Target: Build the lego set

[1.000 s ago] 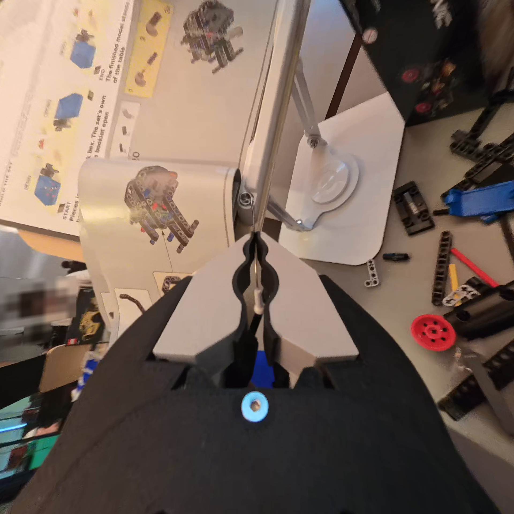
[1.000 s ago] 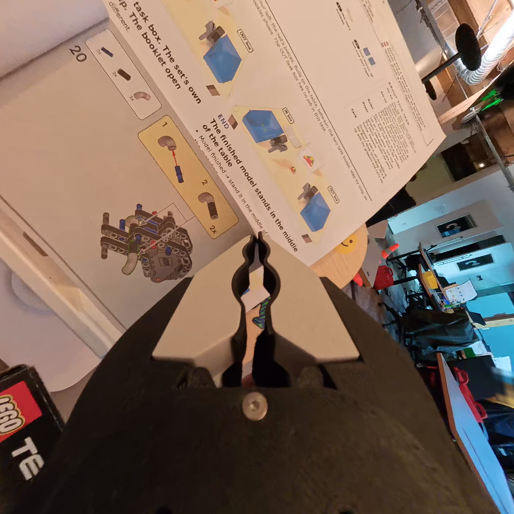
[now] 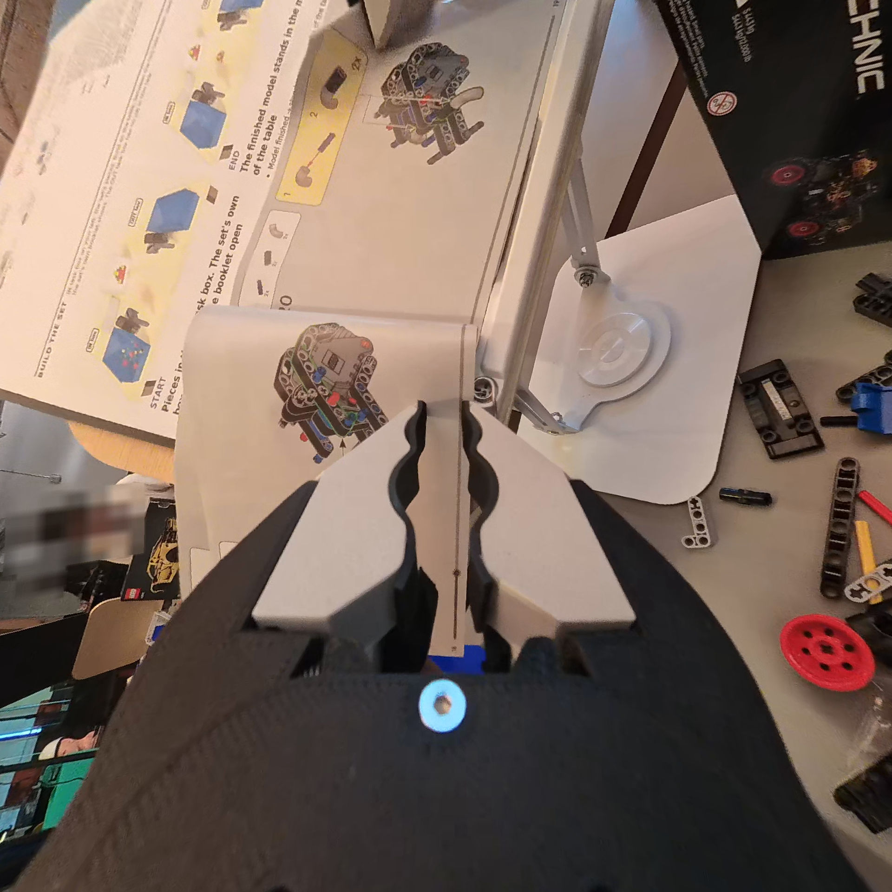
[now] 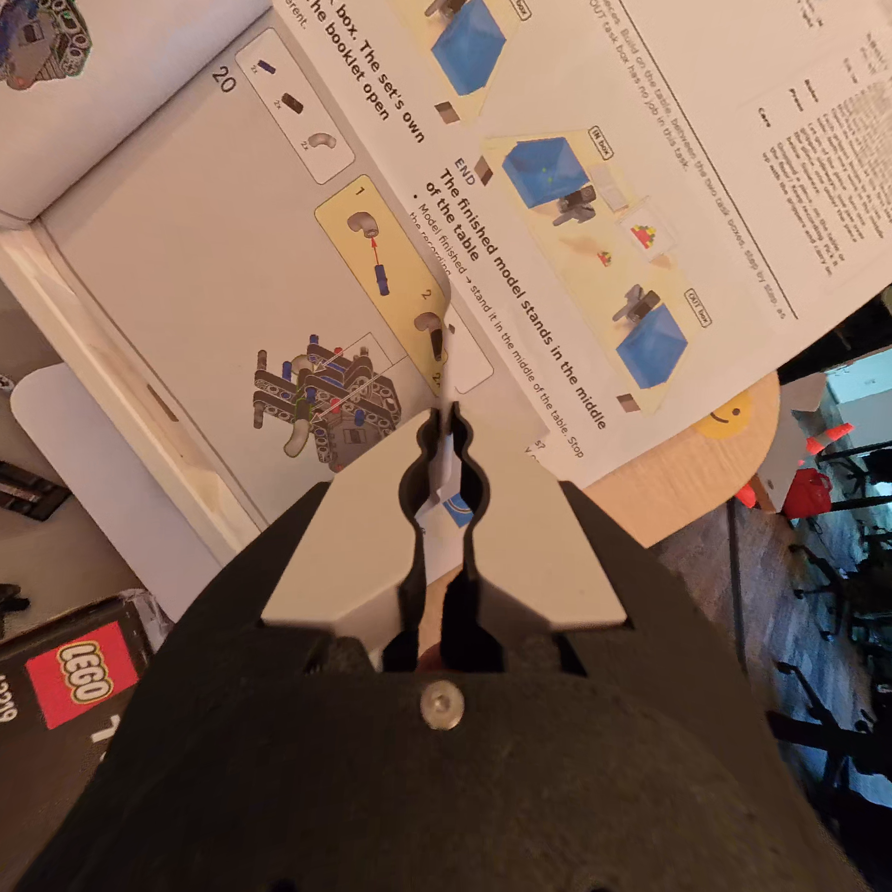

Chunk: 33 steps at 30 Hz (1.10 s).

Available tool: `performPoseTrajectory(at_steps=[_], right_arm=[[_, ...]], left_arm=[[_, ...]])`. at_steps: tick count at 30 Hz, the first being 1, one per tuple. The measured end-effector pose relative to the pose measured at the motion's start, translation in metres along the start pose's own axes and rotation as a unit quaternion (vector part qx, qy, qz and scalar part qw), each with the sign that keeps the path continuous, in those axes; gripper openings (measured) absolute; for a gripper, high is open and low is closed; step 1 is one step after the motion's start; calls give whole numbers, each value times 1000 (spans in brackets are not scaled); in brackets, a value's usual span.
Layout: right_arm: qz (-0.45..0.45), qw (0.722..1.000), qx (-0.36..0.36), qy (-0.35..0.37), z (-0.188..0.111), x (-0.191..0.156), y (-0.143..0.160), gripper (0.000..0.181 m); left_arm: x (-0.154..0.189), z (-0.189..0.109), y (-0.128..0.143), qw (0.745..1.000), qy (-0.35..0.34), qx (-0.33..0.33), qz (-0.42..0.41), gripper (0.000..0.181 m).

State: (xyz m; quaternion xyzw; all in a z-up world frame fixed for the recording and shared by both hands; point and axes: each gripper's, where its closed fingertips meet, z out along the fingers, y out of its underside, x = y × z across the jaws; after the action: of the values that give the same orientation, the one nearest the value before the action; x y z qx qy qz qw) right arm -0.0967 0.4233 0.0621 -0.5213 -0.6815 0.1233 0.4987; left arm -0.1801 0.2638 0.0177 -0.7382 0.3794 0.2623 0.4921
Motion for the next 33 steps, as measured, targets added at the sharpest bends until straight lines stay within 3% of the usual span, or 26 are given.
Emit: performPoseTrajectory(at_steps=[4, 7, 13, 16, 20, 23, 25, 29, 33], right_arm=[[-24, 999, 28, -8, -17, -11, -16, 0], [9, 996, 40, -76, -33, -30, -31, 0], [92, 965, 126, -212, -61, -77, -108, 0], [107, 950, 156, -248, -57, -101, -144, 0], [109, 943, 177, -261, -39, -125, -179, 5], [128, 934, 188, -275, -26, -140, -198, 20], [119, 937, 186, -272, -19, -147, -204, 14], [132, 932, 187, -282, -12, -156, -211, 29], [147, 930, 181, -286, -2, -156, -202, 35]], left_arm=[[1, -5, 0, 1000, -4, 3, -4, 16], [-6, -13, -7, 999, -15, 20, -29, 24], [-8, -42, -40, 982, 27, 112, -148, 49], [-12, -62, -48, 957, 76, 148, -237, 77], [-20, -80, -39, 955, 63, 156, -245, 82], [-22, -88, -31, 944, 69, 170, -275, 84], [-24, -92, -25, 931, 77, 191, -303, 83], [-27, -96, -21, 905, 105, 221, -348, 83], [-21, -76, -6, 904, 115, 184, -369, 81]])
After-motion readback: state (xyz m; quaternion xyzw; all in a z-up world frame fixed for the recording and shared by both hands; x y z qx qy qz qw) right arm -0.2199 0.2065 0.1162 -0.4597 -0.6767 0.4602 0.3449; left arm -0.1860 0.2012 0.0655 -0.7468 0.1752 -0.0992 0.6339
